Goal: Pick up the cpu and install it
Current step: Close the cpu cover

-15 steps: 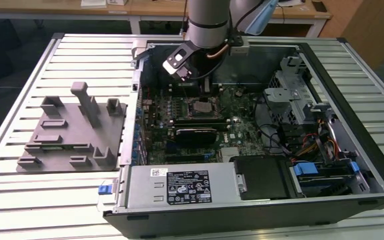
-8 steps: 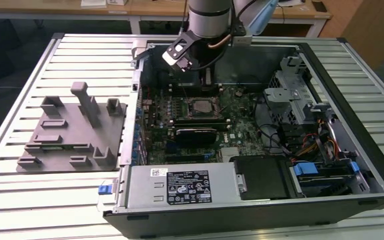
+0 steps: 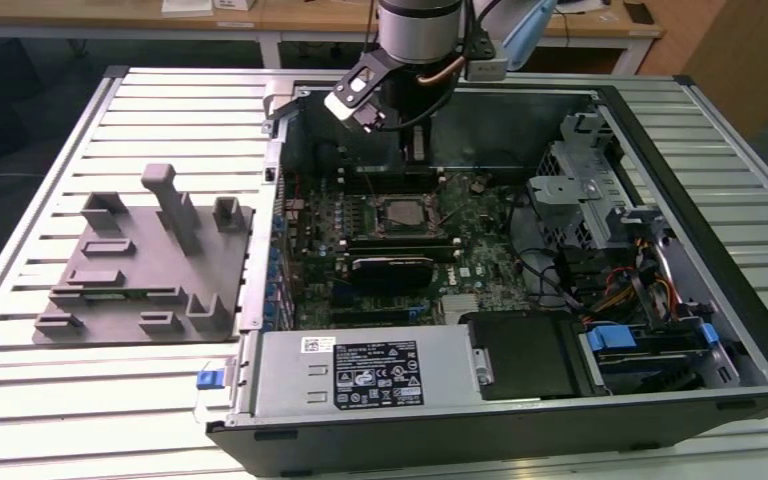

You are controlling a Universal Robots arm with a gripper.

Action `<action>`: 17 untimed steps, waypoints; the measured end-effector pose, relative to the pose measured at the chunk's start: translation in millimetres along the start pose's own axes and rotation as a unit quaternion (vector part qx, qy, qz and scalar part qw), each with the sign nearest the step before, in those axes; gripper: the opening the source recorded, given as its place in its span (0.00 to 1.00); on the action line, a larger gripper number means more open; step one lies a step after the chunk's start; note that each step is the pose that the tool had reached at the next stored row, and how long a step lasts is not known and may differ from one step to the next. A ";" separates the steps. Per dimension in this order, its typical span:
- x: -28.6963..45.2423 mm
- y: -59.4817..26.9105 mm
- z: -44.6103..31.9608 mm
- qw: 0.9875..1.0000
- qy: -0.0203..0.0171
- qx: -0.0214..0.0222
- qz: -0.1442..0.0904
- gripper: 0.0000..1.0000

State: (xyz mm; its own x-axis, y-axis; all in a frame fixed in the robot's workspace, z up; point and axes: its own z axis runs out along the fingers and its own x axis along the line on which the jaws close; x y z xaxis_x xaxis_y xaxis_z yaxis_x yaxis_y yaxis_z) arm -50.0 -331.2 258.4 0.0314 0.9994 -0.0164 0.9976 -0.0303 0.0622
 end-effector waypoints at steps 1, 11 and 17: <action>0.0 0.0 0.0 1.000 0.000 0.000 0.000 0.11; 0.1 0.0 -0.1 1.000 0.000 0.000 0.000 0.11; -0.1 0.5 -8.6 1.000 0.000 0.000 0.000 0.11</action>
State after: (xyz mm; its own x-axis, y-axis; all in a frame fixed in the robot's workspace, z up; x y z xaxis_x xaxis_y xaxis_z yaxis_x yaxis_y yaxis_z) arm -50.0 -331.2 267.0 0.0314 0.9994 -0.0167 0.9976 -0.0303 0.0627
